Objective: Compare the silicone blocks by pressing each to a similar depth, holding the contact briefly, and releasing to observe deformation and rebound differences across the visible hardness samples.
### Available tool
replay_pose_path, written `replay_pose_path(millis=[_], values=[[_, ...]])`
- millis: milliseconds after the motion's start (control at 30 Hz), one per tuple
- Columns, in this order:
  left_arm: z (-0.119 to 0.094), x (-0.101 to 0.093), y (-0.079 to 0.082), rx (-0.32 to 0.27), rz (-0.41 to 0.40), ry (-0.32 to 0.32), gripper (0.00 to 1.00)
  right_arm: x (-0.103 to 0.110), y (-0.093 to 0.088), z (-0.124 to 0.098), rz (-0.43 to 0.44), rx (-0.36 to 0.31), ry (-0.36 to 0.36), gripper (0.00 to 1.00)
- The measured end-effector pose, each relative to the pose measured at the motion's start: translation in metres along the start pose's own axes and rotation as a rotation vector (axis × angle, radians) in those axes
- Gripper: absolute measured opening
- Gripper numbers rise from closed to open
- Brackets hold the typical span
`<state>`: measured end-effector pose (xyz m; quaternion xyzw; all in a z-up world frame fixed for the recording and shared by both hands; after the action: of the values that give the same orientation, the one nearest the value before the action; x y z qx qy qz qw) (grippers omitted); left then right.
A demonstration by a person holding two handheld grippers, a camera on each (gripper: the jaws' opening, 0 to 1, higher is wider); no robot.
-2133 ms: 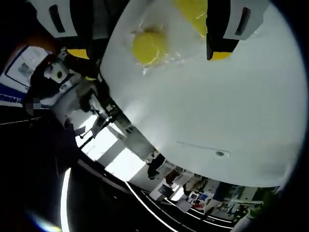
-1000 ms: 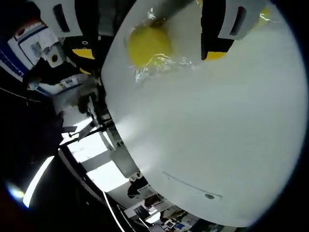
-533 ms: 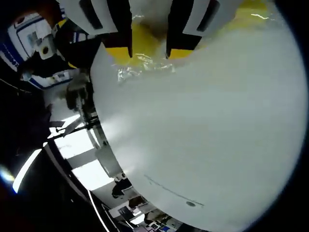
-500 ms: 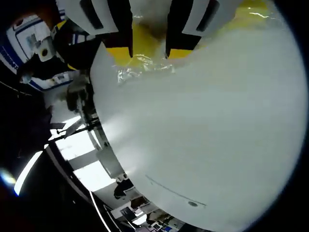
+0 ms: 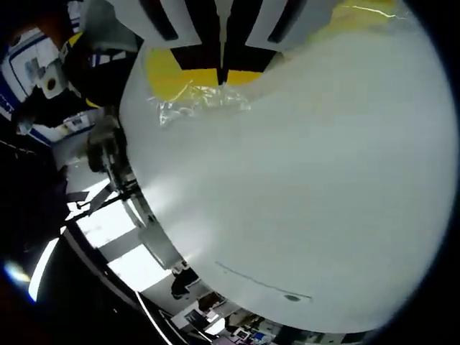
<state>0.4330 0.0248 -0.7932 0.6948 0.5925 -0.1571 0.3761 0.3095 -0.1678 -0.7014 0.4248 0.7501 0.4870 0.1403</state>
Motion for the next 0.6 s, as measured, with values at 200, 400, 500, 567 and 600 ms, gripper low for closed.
replay_pose_path(millis=[200, 400, 500, 567, 600], values=[[0.000, -0.007, 0.001, -0.009, -0.063, -0.041, 0.00, -0.001, 0.001, 0.001, -0.002, -0.001, 0.000, 0.96], [-0.001, -0.011, 0.002, -0.021, -0.038, -0.026, 0.00, -0.002, 0.000, 0.002, 0.001, -0.004, 0.000, 0.96], [-0.004, -0.033, 0.011, -0.092, 0.017, -0.134, 0.00, -0.002, 0.001, 0.002, -0.002, -0.007, -0.004, 0.96], [-0.005, -0.037, 0.010, -0.082, 0.038, -0.125, 0.00, -0.001, 0.001, 0.002, 0.005, -0.011, -0.002, 0.96], [-0.006, -0.040, 0.011, -0.086, 0.059, -0.129, 0.00, -0.001, 0.001, 0.002, 0.004, -0.011, -0.003, 0.96]])
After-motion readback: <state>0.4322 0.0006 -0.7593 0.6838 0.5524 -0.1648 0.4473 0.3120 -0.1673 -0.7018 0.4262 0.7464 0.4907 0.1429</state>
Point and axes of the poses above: the point that each gripper's makers call its tool centre point, and the gripper's own axes: z roughly forward along the fingers, x roughly to its left, y roughly out of its top, the point moved 1 cm from there along -z, roughly backward along the fingers, and after that the axes turned 2 degrees about x, right-handed, at the moved point
